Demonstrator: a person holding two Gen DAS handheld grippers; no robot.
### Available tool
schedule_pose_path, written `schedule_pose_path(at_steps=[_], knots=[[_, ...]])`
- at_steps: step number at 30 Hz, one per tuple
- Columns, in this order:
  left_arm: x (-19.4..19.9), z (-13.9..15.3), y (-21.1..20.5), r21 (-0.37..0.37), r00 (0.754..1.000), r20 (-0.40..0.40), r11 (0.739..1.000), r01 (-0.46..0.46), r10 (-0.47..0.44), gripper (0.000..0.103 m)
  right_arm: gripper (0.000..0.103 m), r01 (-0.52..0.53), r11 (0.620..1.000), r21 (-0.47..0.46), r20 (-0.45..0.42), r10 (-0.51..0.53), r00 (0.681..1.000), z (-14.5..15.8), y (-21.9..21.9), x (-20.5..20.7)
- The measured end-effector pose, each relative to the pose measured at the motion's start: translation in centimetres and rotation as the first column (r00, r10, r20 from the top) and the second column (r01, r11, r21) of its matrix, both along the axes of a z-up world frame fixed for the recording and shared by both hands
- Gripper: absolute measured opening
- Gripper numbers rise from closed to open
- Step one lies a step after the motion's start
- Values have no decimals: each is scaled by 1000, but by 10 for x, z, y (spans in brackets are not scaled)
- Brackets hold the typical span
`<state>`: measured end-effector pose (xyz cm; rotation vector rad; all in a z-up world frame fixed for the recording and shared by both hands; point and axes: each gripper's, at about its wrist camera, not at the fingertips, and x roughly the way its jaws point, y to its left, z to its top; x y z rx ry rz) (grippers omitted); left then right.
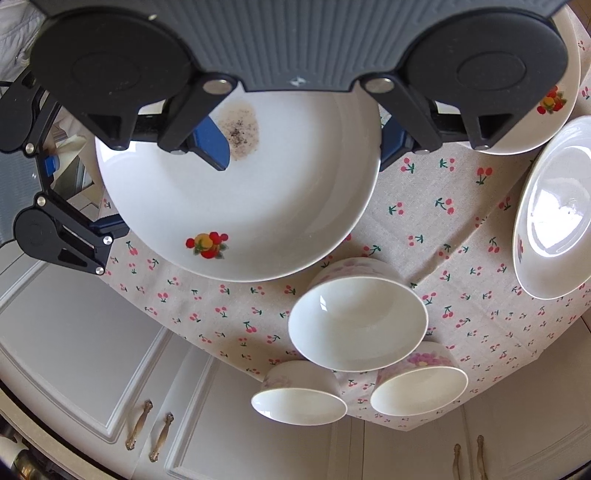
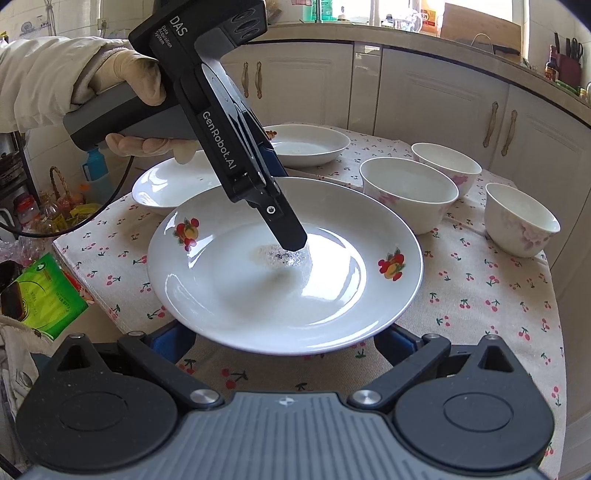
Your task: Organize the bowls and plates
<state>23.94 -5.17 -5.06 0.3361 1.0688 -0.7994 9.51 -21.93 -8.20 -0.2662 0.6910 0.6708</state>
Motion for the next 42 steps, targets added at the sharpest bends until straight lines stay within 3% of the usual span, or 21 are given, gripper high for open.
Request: schedule_pose_path(at_steps=[18, 30, 42], knots=[[-1, 25, 93, -57, 982, 66, 983, -176, 179, 82, 103, -150, 989, -2, 14, 150, 989, 23, 73, 33], [7, 8, 141, -68, 964, 45, 963, -259, 263, 82, 103, -217, 976, -26, -35, 216, 976, 14, 116, 56], [16, -8, 158, -72, 959, 21, 957, -280, 282, 82, 103, -233, 971, -61, -42, 231, 972, 15, 133, 63]])
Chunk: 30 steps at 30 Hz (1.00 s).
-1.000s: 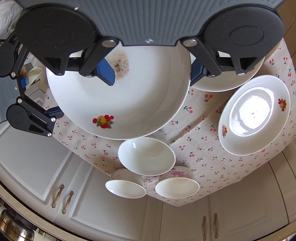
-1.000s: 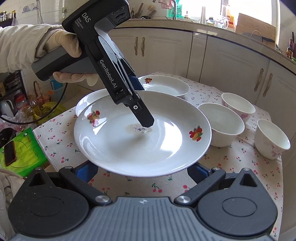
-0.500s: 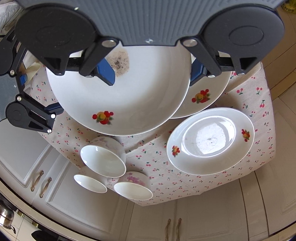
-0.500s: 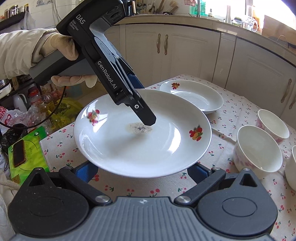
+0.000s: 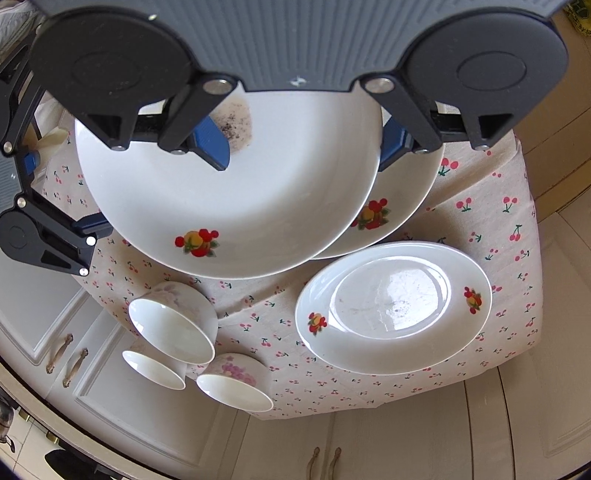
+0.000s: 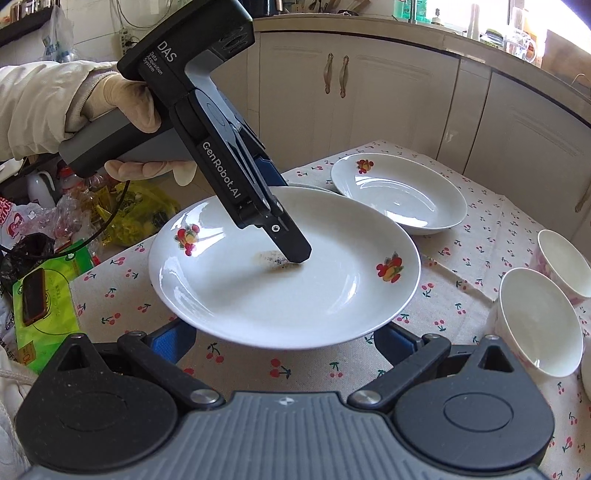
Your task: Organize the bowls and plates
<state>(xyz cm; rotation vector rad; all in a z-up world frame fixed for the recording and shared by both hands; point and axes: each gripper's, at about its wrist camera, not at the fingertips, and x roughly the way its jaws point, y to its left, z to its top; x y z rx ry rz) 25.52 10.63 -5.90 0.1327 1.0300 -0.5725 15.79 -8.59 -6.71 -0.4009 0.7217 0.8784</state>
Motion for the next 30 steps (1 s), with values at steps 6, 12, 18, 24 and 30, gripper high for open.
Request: schedule_pose_path(at_steps=[6, 12, 18, 24, 30], knots=[[3, -3, 5, -2, 1000, -8, 1000, -7, 7, 82, 103, -10, 1000, -12, 0, 10, 1000, -1, 6, 3], [7, -4, 9, 14, 1000, -19, 1000, -19, 19, 82, 103, -8, 1000, -26, -1, 8, 1000, -1, 10, 5], [8, -6, 11, 29, 999, -27, 999, -27, 27, 82, 103, -14, 999, -34, -3, 13, 1000, -2, 13, 6], [8, -5, 13, 40, 999, -33, 999, -28, 30, 82, 103, -17, 999, -41, -1, 17, 1000, -2, 17, 6], [6, -4, 17, 37, 999, -41, 999, -34, 35, 82, 103, -21, 999, -42, -3, 21, 1000, -2, 18, 6]])
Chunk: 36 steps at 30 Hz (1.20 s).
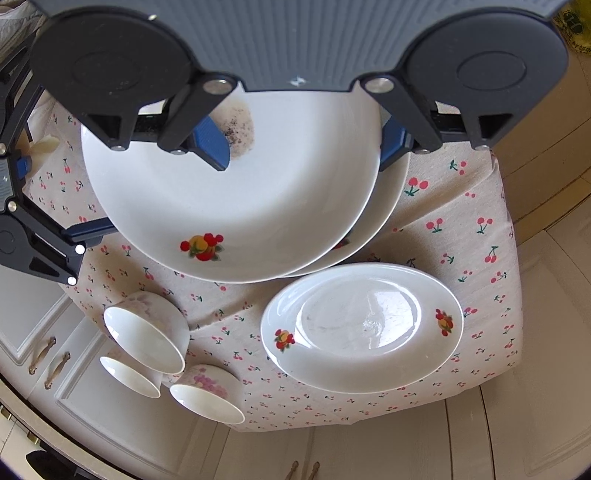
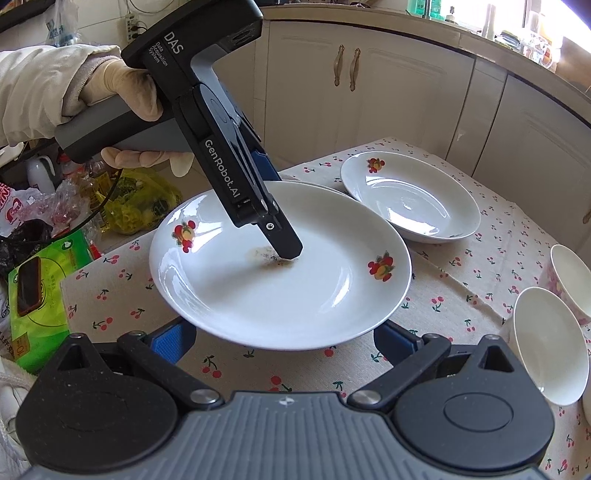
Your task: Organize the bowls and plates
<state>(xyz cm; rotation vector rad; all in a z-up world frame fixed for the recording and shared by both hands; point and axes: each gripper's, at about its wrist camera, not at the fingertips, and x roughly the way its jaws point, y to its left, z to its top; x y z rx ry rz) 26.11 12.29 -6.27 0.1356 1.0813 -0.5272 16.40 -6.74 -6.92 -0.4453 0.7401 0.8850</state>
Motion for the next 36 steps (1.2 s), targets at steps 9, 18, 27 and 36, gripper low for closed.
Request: schedule_pose_path(at_steps=[9, 18, 27, 36], knots=[[-4, 3, 4, 7, 1000, -8, 1000, -11, 11, 82, 103, 0, 1000, -1, 0, 0, 1000, -1, 0, 1], [-11, 13, 7, 32, 1000, 23, 999, -21, 20, 84, 103, -6, 1000, -8, 10, 6, 1000, -2, 5, 0], [-15, 17, 12, 29, 997, 55, 998, -53, 51, 87, 103, 12, 1000, -4, 14, -12, 1000, -1, 4, -1], [-33, 28, 15, -26, 984, 155, 996, -88, 91, 88, 103, 52, 998, 31, 38, -53, 998, 10, -12, -6]])
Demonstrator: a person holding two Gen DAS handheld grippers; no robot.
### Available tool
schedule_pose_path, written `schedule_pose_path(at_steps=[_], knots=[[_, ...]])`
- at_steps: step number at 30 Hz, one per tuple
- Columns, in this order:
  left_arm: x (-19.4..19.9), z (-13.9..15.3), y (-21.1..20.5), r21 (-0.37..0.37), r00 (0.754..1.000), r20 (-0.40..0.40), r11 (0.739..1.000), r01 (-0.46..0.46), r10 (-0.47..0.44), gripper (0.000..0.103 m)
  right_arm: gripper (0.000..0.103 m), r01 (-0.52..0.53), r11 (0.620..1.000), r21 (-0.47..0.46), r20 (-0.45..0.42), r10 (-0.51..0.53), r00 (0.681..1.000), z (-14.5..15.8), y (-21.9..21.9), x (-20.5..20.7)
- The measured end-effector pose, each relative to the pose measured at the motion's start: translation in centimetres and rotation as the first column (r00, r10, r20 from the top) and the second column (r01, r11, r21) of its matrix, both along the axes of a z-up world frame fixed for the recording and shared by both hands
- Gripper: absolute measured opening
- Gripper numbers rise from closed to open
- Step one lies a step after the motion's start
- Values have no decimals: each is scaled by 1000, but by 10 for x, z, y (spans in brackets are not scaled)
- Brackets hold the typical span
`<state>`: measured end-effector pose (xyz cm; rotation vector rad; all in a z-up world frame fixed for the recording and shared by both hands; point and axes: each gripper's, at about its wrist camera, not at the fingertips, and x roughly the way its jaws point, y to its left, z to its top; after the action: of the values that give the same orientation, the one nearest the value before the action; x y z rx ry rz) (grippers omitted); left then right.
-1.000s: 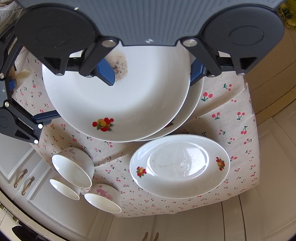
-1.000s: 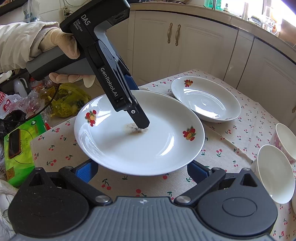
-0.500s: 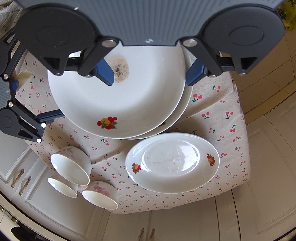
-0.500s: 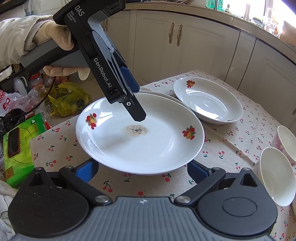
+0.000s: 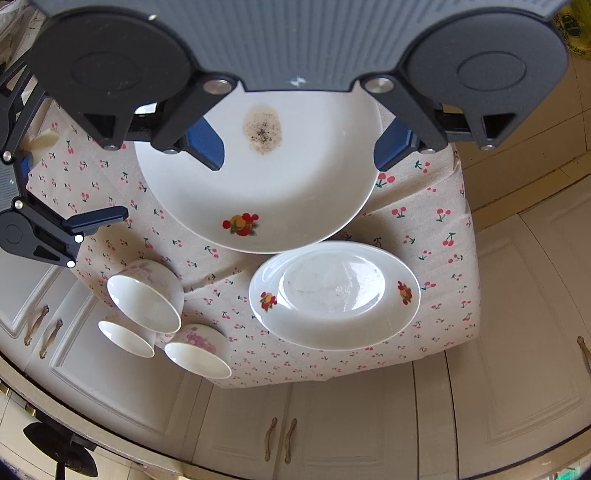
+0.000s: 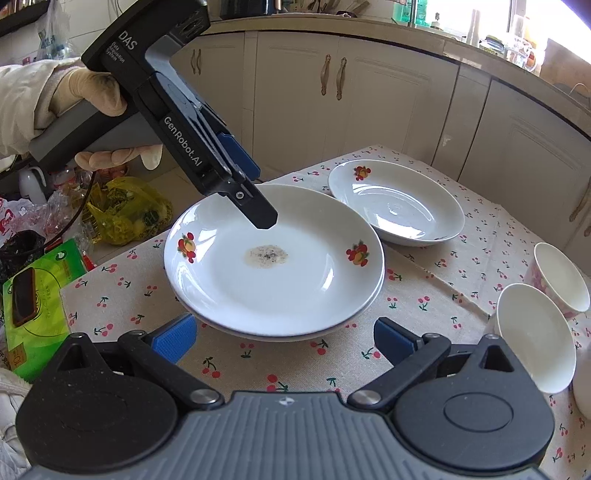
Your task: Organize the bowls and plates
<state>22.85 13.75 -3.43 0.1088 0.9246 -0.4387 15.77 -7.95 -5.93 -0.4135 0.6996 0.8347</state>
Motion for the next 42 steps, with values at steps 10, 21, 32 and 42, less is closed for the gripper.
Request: schedule_pose_path(at_steps=[10, 21, 32, 42], knots=[[-6, 14, -3, -24, 997, 73, 999, -25, 27, 91, 103, 39, 997, 61, 56, -42, 998, 18, -27, 19], [22, 17, -9, -8, 993, 99, 998, -68, 69, 91, 103, -6, 1000, 6, 121, 5, 993, 30, -32, 73], [74, 3, -4, -14, 993, 70, 995, -97, 97, 92, 103, -74, 981, -181, 49, 84, 995, 9, -10, 154], [119, -18, 5, -22, 991, 46, 992, -124, 125, 92, 103, -129, 957, -261, -122, 100, 987, -23, 11, 208]])
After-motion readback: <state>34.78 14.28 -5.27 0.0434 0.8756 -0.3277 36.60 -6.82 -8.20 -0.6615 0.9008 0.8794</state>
